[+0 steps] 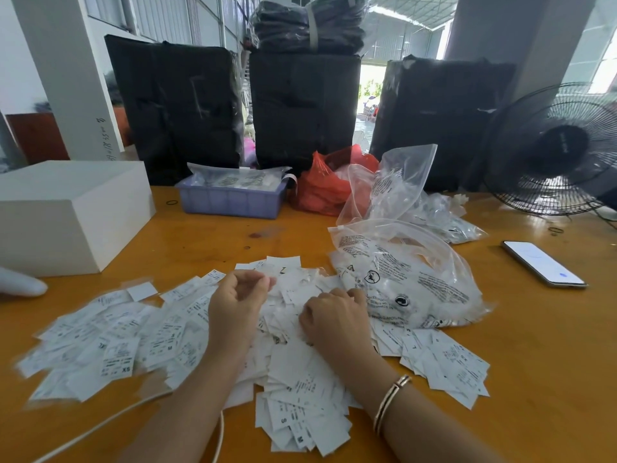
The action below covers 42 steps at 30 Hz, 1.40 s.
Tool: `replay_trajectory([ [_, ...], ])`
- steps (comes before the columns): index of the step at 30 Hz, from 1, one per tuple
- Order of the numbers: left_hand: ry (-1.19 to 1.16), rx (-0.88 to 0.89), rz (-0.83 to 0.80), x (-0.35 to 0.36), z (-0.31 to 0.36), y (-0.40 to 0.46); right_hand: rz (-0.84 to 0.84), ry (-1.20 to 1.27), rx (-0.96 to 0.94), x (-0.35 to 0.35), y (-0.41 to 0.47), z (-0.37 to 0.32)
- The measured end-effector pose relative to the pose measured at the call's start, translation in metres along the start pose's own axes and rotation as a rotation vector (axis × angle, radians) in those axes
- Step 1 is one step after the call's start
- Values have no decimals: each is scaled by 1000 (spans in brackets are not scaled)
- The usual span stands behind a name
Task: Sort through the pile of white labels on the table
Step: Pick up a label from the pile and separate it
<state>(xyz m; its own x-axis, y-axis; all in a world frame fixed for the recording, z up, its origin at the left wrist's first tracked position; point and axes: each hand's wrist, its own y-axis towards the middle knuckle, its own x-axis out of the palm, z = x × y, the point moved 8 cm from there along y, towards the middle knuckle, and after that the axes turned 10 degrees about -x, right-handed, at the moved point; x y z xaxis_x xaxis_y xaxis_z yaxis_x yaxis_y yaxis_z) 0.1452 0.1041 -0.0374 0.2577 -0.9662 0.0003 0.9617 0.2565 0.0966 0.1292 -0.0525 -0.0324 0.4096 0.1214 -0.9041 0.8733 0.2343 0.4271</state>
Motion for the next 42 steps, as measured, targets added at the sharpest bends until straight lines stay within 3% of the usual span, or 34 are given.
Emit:
replay_trajectory([
  [3, 42, 23, -5, 1, 2, -1, 113, 255, 59, -5, 0, 8],
  [7, 17, 16, -46, 4, 1, -3, 282, 1020, 322, -1, -7, 33],
  [10, -29, -2, -90, 7, -2, -4, 347, 1294, 482, 7, -16, 45],
  [14, -28, -12, -163, 15, -4, -7, 394, 1413, 479, 7, -17, 47],
  [21, 96, 71, -245, 24, 3, -13, 455, 1663, 309, -4, -15, 35],
  [25, 180, 134, -261, 26, 6, -16, 454, 1477, 407, -2, -19, 40],
  [36, 246, 209, -320, 32, 7, -22, 481, 1993, 448, 1, -17, 33],
  [42, 262, 206, -334, 36, 7, -22, 438, 1890, 445, 2, -18, 32],
])
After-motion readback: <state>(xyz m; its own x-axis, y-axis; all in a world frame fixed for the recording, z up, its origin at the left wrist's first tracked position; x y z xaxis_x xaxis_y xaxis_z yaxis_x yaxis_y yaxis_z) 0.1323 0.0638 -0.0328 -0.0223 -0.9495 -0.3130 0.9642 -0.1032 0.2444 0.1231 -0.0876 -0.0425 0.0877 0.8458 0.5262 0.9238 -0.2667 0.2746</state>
